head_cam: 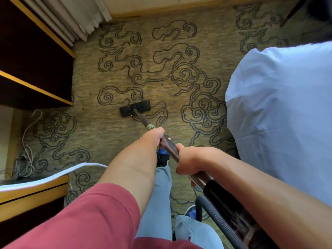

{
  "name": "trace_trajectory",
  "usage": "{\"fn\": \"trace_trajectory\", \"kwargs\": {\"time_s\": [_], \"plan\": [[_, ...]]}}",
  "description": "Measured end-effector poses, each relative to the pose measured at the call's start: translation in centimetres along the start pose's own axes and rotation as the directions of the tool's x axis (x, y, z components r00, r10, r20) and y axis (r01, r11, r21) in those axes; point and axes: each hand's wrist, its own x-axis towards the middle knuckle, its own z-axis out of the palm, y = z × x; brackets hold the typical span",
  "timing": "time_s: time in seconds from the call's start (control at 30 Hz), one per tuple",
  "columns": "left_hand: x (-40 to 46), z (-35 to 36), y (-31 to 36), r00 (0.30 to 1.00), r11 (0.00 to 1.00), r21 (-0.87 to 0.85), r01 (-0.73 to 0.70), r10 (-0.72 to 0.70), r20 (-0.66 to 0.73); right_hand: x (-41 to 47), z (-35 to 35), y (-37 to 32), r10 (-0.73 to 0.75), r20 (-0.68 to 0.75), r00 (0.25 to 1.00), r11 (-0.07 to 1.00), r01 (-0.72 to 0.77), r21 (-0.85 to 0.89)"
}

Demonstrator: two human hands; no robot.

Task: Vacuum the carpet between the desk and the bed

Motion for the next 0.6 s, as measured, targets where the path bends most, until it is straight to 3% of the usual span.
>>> {"fn": "trace_trajectory", "kwargs": {"time_s": [0.17,0.6], "plan": [[-1.1,2.5,-4.6,0.999,0.999,-0.042,-0.019,0.02,0.03,-1.9,4.7,2.4,-0.005,-0.043,0.999,0.992,-0.001,-0.13],[-5.2,7.3,-13.9,0.994,0.993,-0.104,0.063,-0.053,0.096,-6.0,12.7,7.1,0.028,-0.023,0.999,0.972,-0.033,-0.235]]}}
